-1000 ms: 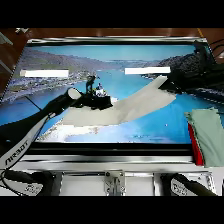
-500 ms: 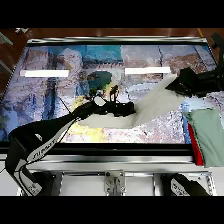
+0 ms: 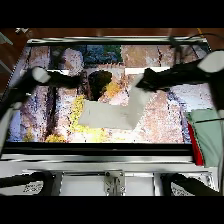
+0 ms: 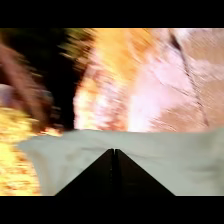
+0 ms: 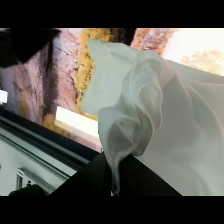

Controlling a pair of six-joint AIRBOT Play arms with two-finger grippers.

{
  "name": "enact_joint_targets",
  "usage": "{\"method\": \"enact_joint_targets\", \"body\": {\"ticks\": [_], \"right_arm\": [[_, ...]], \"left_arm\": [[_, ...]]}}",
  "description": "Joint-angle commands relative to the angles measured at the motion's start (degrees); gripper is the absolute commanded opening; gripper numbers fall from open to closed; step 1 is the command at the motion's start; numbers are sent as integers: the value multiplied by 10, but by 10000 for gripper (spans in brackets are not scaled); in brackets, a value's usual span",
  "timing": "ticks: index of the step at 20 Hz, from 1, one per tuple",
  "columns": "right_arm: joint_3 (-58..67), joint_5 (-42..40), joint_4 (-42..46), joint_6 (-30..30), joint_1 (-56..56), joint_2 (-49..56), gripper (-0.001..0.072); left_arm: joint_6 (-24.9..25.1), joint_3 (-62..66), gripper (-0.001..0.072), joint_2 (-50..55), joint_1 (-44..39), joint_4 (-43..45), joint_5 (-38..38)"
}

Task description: Fold the shirts.

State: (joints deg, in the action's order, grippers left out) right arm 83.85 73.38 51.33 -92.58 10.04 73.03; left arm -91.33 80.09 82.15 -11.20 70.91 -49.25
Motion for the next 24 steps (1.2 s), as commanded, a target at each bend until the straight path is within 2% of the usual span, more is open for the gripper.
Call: {"method": "enact_joint_targets", "body": {"ticks": [1,5,8,11,12,14,16,18,19,22,23,24], "right_arm": [[1,-149,-9,2,137,85,64],[1,-261,-84,2,237,216,64],[1,-328,-213,20,266,299,64],[1,-375,-324,43,277,334,72],[1,-392,-341,43,279,337,154],[1,-404,-352,44,280,338,593],[1,-398,-353,57,269,334,601],[1,-356,-327,69,247,318,600],[1,-310,-287,68,231,305,600],[0,-123,-72,15,179,260,599],[0,-60,17,-1,158,244,617],[0,-9,97,-14,136,232,673]], "left_arm": [[-31,-2,39,-149,145,133,-33],[-31,-2,40,-264,240,133,-54],[-28,-2,41,-307,251,131,-95],[-28,-2,41,-316,242,130,-117],[-28,-2,41,-315,236,131,-116],[-28,-6,41,-313,224,131,-109],[-28,-13,41,-312,216,131,-106],[-28,-19,41,-313,214,131,-106],[-28,-19,41,-313,214,131,-106],[-22,-19,41,-313,214,131,-106],[-22,-19,41,-313,214,131,-106],[-21,-19,41,-313,214,131,-106]]}}
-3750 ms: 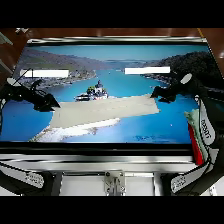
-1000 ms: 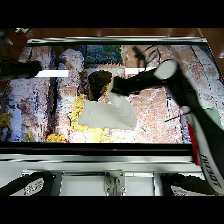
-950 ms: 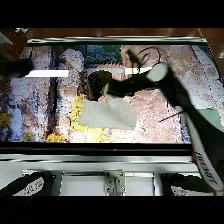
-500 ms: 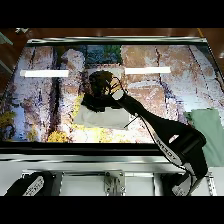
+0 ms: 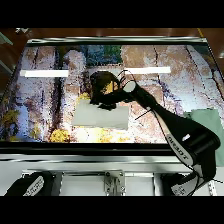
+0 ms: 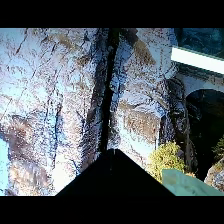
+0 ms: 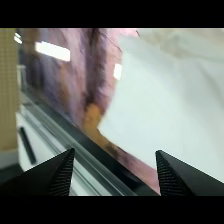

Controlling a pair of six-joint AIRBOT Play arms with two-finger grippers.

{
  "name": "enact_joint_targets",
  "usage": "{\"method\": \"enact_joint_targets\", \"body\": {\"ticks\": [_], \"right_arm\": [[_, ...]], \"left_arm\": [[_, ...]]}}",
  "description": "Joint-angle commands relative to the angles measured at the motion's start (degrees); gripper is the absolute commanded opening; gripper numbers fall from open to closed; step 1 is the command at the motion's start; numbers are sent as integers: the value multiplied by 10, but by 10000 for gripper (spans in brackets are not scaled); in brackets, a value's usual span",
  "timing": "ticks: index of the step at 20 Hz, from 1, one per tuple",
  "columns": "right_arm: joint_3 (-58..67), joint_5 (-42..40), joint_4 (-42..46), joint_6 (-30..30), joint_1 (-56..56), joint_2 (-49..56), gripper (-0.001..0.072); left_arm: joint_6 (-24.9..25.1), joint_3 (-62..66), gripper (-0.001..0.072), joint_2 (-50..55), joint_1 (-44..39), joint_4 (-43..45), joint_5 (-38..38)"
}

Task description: Fold the shirts.

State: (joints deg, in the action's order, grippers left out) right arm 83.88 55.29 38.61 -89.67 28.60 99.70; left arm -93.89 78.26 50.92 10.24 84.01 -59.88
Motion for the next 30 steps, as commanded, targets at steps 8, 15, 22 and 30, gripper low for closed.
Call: {"method": "enact_joint_targets", "body": {"ticks": [8,15,22,30], "right_arm": [[-72,168,261,-37,-176,-19,673],[-72,122,98,34,-165,59,673],[-71,115,84,42,-144,57,66],[-71,149,108,19,-347,-185,63]], "left_arm": [[19,-2,42,9,-2,0,-6],[23,-2,42,22,-2,0,-5],[23,-1,42,22,-2,0,-2],[23,-1,42,22,-2,-30,-2]]}}
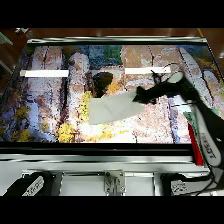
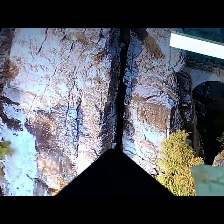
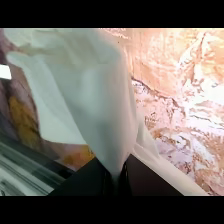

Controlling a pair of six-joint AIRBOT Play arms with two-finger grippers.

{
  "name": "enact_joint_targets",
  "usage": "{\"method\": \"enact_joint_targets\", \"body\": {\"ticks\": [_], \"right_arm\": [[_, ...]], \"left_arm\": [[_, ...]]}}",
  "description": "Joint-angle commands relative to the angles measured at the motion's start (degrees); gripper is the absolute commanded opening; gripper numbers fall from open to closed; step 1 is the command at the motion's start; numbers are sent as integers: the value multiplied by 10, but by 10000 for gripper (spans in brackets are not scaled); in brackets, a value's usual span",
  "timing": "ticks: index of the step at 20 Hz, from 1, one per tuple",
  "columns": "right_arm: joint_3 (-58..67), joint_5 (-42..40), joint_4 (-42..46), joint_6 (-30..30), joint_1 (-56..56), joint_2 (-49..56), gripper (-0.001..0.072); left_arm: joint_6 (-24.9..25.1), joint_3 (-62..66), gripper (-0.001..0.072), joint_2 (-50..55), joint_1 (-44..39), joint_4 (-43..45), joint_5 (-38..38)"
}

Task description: Fold the shirts.

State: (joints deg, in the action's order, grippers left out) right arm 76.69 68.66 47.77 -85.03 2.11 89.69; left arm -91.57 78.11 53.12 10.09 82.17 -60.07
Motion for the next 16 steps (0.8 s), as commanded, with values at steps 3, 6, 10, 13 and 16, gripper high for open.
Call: {"method": "enact_joint_targets", "body": {"ticks": [3,6,10,13,16], "right_arm": [[0,51,62,-50,-204,-171,63],[0,98,104,-49,-326,-231,62],[6,89,194,-33,-465,-263,63],[7,77,221,-18,-552,-260,63],[7,96,250,16,-604,-257,63]], "left_arm": [[0,0,42,-4,0,-12,0],[0,0,42,-14,0,-12,-6],[8,0,42,-32,0,-23,-19],[35,0,42,-47,0,-27,-70],[35,0,42,-53,0,-27,-84]]}}
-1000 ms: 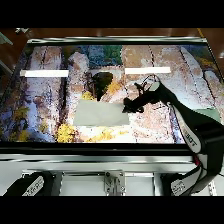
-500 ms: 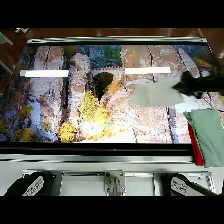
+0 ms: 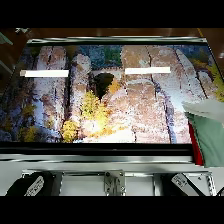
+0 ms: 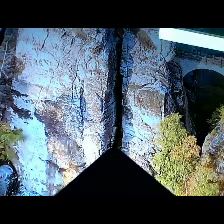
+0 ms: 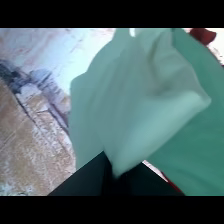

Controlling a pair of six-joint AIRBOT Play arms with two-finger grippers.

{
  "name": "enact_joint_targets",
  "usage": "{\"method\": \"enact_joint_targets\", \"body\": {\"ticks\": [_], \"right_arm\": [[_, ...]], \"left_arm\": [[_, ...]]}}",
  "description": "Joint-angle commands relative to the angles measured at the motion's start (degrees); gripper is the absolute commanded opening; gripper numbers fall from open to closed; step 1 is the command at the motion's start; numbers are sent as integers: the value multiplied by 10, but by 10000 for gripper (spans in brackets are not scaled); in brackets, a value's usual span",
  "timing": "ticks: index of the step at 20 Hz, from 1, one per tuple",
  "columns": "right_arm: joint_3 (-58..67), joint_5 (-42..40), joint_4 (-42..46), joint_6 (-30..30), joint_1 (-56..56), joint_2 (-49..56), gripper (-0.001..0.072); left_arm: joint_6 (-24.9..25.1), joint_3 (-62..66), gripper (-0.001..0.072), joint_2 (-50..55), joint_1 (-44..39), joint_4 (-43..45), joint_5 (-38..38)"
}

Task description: Fold the shirts.

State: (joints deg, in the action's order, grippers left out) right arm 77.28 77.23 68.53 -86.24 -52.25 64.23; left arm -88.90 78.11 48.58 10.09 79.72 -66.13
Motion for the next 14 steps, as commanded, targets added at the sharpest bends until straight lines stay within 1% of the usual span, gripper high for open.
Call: {"method": "enact_joint_targets", "body": {"ticks": [1,3,6,10,12,14], "right_arm": [[1,13,54,30,-75,-2,62],[1,14,66,29,-101,-2,63],[-12,48,85,19,-129,-2,63],[-95,95,144,1,-148,-5,63],[-154,90,148,-19,-164,-19,63],[-202,60,149,-51,-178,-34,63]], "left_arm": [[8,0,42,-7,0,-2,-24],[8,0,42,-7,0,-3,-25],[8,0,42,-7,0,-3,-30],[8,0,42,-7,0,-3,-39],[8,0,42,-7,0,-3,-41],[8,0,42,-7,0,-3,-41]]}}
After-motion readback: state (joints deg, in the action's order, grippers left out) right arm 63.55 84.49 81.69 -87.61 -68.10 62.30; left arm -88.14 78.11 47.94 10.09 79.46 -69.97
